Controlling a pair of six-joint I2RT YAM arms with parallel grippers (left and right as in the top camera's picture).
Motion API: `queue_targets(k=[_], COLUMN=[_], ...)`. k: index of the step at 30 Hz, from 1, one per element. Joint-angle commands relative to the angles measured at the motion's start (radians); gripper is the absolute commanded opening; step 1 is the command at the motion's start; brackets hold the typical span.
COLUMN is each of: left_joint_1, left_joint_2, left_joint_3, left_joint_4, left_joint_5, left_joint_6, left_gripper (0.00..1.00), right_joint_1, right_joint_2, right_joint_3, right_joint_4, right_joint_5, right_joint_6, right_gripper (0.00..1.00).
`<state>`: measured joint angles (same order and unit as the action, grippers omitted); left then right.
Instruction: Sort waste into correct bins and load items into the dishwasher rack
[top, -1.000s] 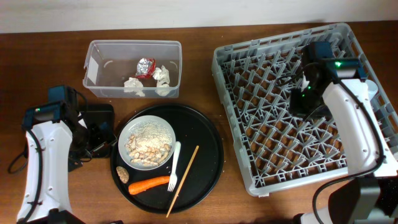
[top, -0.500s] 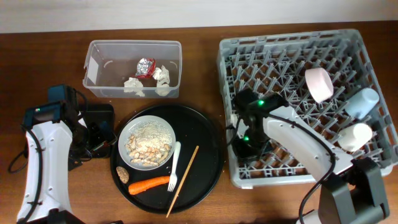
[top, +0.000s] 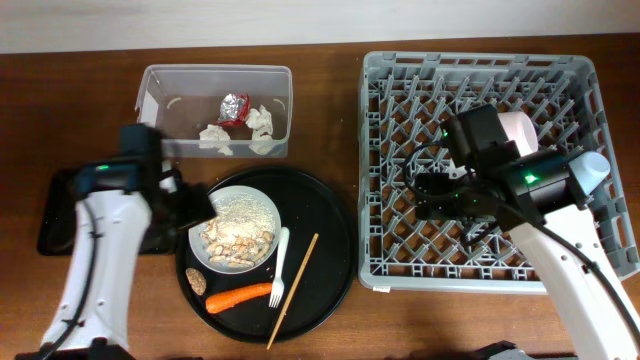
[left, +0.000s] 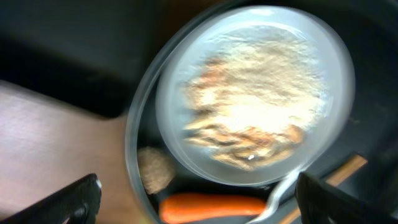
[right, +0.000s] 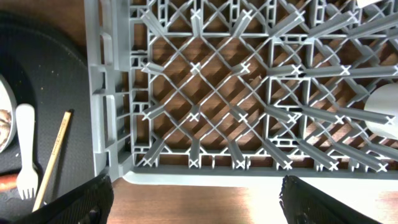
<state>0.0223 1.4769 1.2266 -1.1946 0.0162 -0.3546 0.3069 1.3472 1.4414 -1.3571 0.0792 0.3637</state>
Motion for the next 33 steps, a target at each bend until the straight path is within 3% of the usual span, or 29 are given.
queue_targets(k=[1, 5, 7, 9, 11, 15, 20, 25, 33], left_joint_1=[-0.207, -0.472, -0.534, -0.580, -0.607, -0.631, -0.631, -0.631, -0.631], left_joint_2=[-0.017, -0.017, -0.017, -0.017, -0.017, -0.017, -0.003, 0.144, 0.144], left_joint_3=[0.000, -0.031, -0.098, -0.219, -0.313, -0.367, -0.392, -0.392, -0.350], left_joint_4=[0.047, 0.028, 0.034, 0.105, 0.178, 0.256, 0.320, 0.339, 0.354], left_joint_5=[0.007, 0.007, 0.040, 0.172, 0.197, 0.183, 0.111, 0.179, 0.301], left_joint_6=[0.012, 0.011, -0.026, -0.026, -0.012, 0.005, 0.012, 0.013, 0.084], left_gripper=[0.99, 0.91, 0.90, 0.76, 0.76, 0.76, 0.66, 0.66, 0.68], right_joint_1=[-0.007, -0.007, -0.007, -0.007, -0.007, -0.007, -0.007, -0.007, -0.007], right_joint_2=[0.000, 0.000, 0.000, 0.000, 0.000, 0.000, 0.000, 0.000, 0.000], right_joint_3=[0.005, 0.005, 0.005, 0.005, 0.005, 0.005, 0.005, 0.005, 0.005], right_joint_4=[-0.012, -0.028, -0.028, -0.027, -0.027, -0.029, -0.042, -0.042, -0.042], right_joint_5=[0.015, 0.016, 0.015, 0.015, 0.015, 0.014, 0.015, 0.015, 0.015], right_joint_6=[0.012, 0.011, 0.012, 0.012, 0.012, 0.012, 0.012, 0.012, 0.012], right_gripper=[0.90, 0.90, 0.90, 0.90, 0.90, 0.89, 0.88, 0.87, 0.87])
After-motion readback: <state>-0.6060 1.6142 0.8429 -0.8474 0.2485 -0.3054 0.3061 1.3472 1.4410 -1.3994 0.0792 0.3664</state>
